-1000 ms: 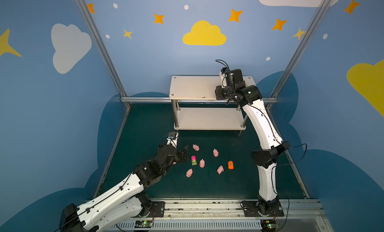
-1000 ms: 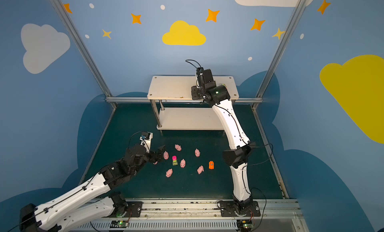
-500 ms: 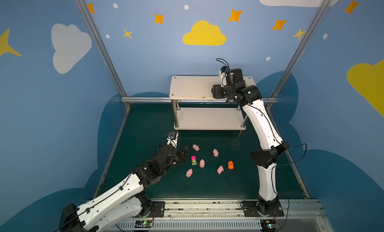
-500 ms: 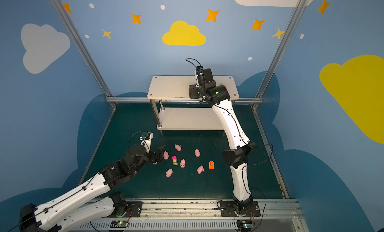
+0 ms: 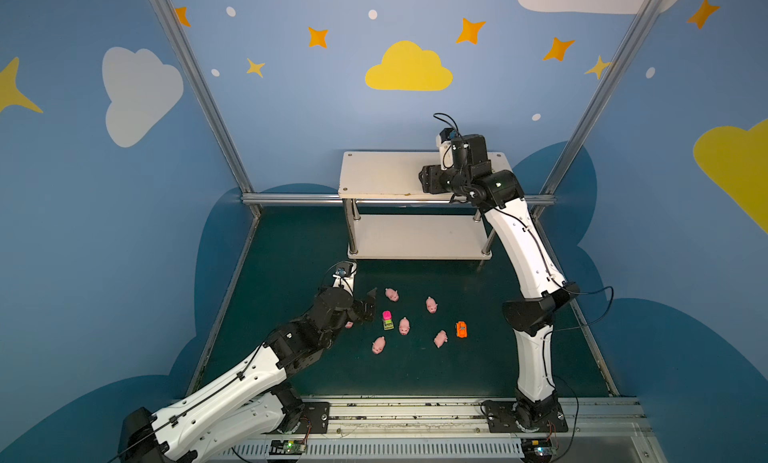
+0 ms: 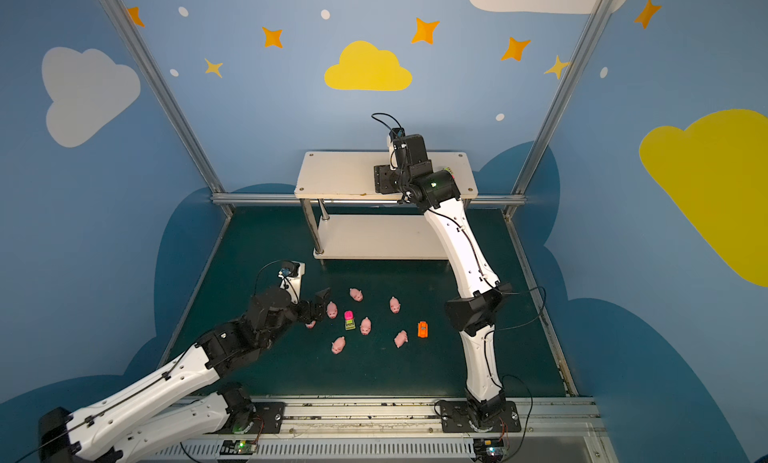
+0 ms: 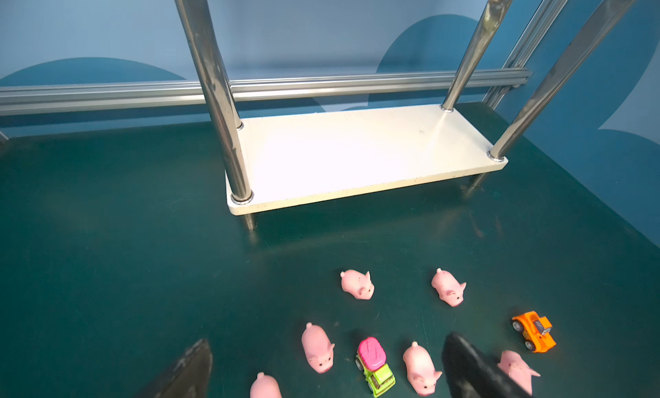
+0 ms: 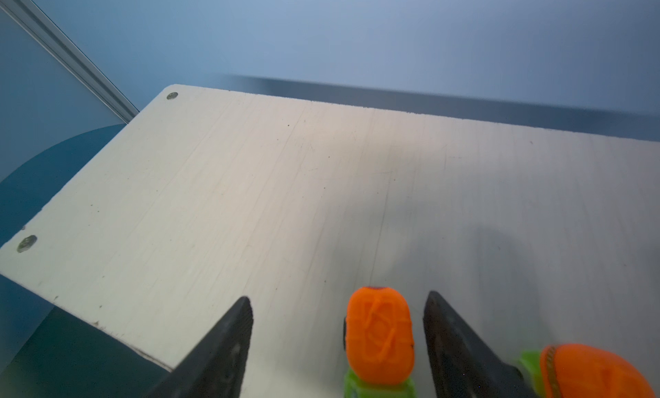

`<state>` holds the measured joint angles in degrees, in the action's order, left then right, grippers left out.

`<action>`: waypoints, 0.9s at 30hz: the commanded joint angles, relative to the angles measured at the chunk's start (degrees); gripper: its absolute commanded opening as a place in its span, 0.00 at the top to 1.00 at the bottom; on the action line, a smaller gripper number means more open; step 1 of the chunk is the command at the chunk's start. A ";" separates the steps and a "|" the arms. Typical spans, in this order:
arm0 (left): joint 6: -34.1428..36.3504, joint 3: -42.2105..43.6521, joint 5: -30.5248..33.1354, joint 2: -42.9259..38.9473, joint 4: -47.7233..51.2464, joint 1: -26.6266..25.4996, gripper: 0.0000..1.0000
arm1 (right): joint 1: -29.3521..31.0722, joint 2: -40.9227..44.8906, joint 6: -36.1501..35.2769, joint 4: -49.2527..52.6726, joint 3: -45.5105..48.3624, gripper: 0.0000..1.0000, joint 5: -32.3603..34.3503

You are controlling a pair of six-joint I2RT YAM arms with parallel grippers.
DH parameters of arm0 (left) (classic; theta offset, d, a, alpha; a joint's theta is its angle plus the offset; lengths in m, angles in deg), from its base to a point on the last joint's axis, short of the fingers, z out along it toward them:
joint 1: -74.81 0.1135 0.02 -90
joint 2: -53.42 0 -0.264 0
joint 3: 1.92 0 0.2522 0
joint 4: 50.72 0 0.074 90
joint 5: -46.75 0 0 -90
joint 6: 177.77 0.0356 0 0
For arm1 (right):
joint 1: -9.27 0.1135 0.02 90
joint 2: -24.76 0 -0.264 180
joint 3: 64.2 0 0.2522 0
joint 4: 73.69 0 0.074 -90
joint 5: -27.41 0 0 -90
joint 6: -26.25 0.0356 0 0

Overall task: Place and organize the plastic toys onto the shelf
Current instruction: 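Lower the truck onto the top shelf beside the first truck, open the right gripper, then move the right gripper down from the shelf to the small orange bulldozer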

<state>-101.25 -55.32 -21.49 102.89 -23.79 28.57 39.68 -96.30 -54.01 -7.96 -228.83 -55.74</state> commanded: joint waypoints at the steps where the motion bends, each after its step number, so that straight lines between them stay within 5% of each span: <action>1: 0.71 -2.20 0.46 0.53 1.15 0.35 0.00 | -0.27 1.64 -2.36 -2.31 -1.71 0.25 -0.01; 10: -0.62 -3.32 0.45 -0.51 2.73 0.35 0.00 | 0.30 8.77 -2.89 -4.86 2.97 0.25 -0.99; 20: -4.28 -3.35 -2.96 -6.68 6.49 0.30 0.00 | 3.89 32.84 -2.72 -12.28 33.49 0.25 3.62; 27: -14.76 1.73 -6.21 -11.94 7.71 -0.61 0.00 | 6.69 49.81 4.51 -12.41 60.67 0.25 5.92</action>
<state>-109.95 -56.35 -25.58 93.16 -17.63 28.44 45.56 -50.23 -54.23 -20.62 -177.25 -51.39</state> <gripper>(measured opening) 0.998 0.752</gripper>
